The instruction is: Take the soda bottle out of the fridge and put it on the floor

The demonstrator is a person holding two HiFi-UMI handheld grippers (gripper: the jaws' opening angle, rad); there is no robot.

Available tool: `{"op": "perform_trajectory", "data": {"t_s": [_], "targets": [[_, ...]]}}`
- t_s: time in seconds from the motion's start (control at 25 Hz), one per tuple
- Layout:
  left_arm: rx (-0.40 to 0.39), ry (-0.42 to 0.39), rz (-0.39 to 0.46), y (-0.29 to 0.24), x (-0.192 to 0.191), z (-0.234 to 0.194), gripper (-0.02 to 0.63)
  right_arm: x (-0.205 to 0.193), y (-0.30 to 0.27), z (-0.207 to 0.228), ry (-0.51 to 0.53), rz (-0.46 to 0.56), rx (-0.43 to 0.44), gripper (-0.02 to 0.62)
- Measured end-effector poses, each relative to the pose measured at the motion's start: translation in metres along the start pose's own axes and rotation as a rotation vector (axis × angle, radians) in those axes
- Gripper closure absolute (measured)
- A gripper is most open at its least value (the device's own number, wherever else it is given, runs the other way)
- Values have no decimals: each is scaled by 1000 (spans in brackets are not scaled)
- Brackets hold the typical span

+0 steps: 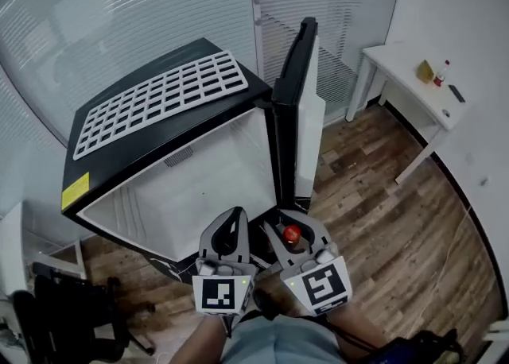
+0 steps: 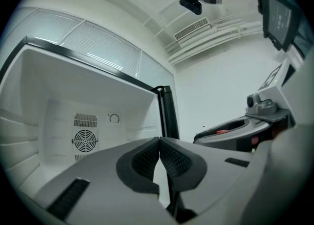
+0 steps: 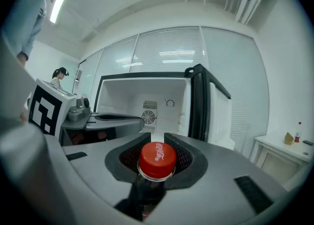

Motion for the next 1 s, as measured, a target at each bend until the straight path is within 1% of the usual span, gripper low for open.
{"op": "perform_trajectory", "data": {"t_s": [0.16, 0.28, 0.44, 0.6, 0.8, 1.0], "targets": [[-93, -20, 31, -5, 9, 57, 589, -18, 49, 27, 10, 16, -90, 497], [-169, -26, 33, -9, 12, 105, 589, -33, 93, 50, -4, 1, -169, 497], [-283, -5, 30, -11, 13, 175, 589, -56, 155, 79, -32, -30, -287, 497], [-398, -17, 25, -9, 15, 242, 589, -80, 217, 105, -62, -57, -410, 497], [-539, -15, 13, -5, 13, 318, 589, -113, 293, 128, -110, -91, -565, 497], [-675, -3, 2, -4, 10, 391, 589, -141, 360, 140, -165, -125, -696, 497]]}}
Point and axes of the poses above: the fingertips, and each gripper's own axes: y backward along the fingers, z to its right, x out of its top, the point moved 5 cm from there along y, backward along the fingers, and after that the axes turned 4 degrees about -z, right-handed, at the moved point
